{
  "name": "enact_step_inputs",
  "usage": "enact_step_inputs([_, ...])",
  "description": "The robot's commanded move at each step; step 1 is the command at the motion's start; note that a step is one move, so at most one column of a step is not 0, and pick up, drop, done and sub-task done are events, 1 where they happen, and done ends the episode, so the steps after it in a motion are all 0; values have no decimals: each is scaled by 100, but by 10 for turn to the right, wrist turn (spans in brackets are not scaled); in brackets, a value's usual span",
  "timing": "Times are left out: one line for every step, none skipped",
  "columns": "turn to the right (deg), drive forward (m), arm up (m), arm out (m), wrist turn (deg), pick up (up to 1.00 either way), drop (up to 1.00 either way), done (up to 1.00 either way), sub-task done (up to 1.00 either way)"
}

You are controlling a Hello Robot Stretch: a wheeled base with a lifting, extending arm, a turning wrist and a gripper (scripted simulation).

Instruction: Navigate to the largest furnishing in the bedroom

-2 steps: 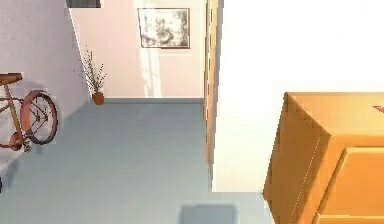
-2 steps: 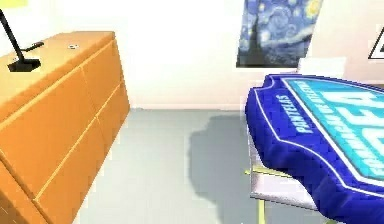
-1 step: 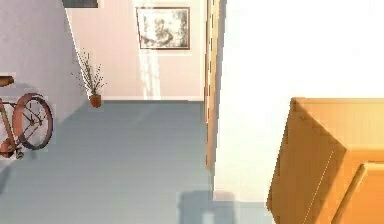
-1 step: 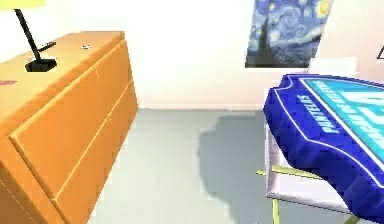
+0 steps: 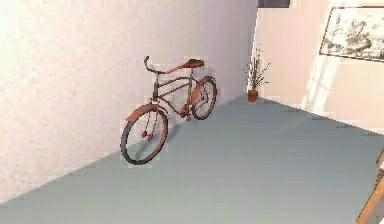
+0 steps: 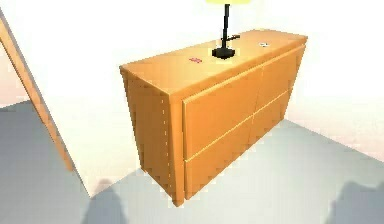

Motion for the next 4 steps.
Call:
enact_step_inputs([-210,0,0,0,0,0,0,0,0])
enact_step_inputs([0,10,0,0,0,0,0,0,0])
enact_step_inputs([-450,0,0,0,0,0,0,0,0])
enact_step_inputs([-180,0,0,0,0,0,0,0,0])
